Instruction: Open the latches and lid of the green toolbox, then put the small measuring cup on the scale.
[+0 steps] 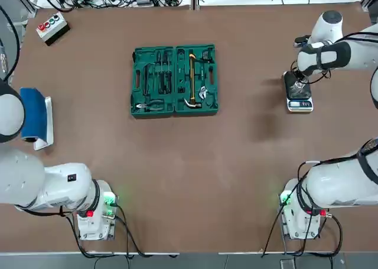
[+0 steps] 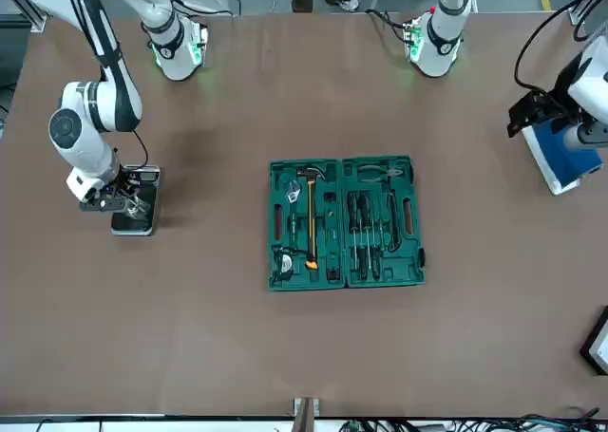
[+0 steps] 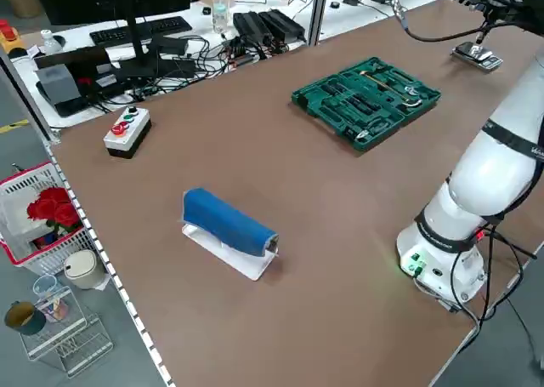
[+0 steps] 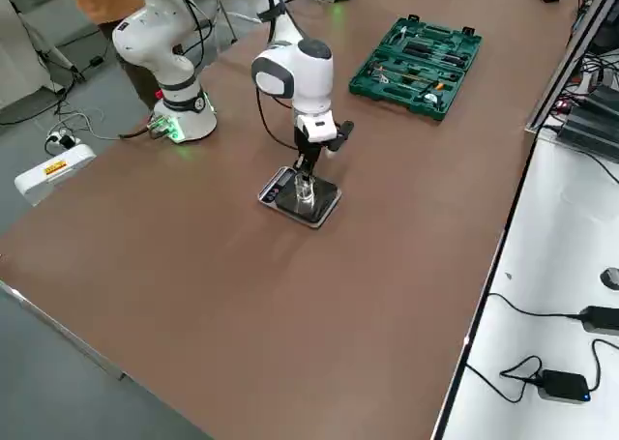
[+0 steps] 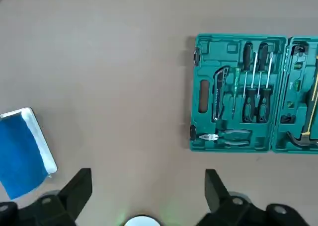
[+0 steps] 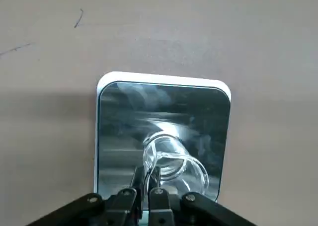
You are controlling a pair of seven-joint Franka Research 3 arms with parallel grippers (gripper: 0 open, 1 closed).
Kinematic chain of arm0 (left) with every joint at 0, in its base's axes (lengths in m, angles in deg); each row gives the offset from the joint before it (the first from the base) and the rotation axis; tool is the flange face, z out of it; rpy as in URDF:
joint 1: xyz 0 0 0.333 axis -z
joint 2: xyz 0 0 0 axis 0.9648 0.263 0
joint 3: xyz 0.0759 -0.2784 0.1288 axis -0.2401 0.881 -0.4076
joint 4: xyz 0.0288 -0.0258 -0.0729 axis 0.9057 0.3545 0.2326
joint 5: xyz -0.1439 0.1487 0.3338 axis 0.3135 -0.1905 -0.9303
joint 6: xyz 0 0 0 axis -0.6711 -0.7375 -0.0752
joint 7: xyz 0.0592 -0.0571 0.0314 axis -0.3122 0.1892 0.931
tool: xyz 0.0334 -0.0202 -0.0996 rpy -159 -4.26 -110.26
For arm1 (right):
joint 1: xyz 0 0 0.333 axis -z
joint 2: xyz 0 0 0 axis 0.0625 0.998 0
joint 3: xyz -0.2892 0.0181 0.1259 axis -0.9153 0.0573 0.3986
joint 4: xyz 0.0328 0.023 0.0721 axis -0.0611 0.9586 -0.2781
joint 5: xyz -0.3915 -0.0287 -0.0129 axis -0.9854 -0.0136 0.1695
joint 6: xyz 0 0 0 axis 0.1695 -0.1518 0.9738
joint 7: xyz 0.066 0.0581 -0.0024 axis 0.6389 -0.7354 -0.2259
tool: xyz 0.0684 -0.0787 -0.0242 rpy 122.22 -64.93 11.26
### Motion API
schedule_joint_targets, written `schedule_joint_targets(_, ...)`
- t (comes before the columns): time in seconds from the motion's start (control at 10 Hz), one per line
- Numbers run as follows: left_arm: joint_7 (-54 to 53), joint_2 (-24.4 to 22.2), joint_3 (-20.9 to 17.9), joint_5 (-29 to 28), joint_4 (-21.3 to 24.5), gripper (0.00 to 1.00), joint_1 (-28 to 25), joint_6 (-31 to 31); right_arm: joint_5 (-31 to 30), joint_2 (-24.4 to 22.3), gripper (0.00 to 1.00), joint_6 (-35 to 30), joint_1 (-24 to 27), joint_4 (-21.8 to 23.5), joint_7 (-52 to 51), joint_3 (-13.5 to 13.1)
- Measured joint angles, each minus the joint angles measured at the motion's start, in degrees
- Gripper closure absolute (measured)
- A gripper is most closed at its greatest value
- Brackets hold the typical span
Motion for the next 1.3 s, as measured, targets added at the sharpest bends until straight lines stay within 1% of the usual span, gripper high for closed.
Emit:
schedule_joint_targets(0.1,0.02,0.0,0.0,0.0,0.0,0.0,0.0,0.0,-0.02,0.08,0.9,0.01,0.0,0.0,-0.01,0.0)
schedule_joint_targets(0.2,0.03,0.0,0.01,0.0,0.0,0.0,0.0,0.0,-0.06,0.15,0.83,0.02,0.0,0.0,-0.26,0.0)
schedule_joint_targets(0.6,0.0,0.0,0.0,0.0,0.0,0.0,-0.01,0.0,-0.14,0.2,0.78,-0.13,0.0,-0.15,-1.15,-0.01)
schedule_joint_targets(0.7,-0.01,0.0,0.0,0.0,0.0,0.0,-0.01,0.0,-0.14,0.2,0.75,-0.88,0.0,-0.51,-1.76,-0.03)
schedule_joint_targets(0.9,-0.08,0.02,0.0,0.0,0.0,0.0,-0.01,0.0,-0.16,0.19,0.74,-3.16,0.0,-1.83,-2.13,-0.06)
schedule_joint_targets(1.1,-0.2,0.04,-0.27,-0.01,-0.01,0.0,-0.09,0.0,-0.17,0.2,0.71,-3.76,0.0,-2.5,-2.18,-0.06)
schedule_joint_targets(1.3,-0.75,0.04,-0.42,-0.01,-0.01,0.0,-0.27,0.0,-0.18,0.19,0.7,-6.6,0.0,-4.06,-2.18,-0.06)
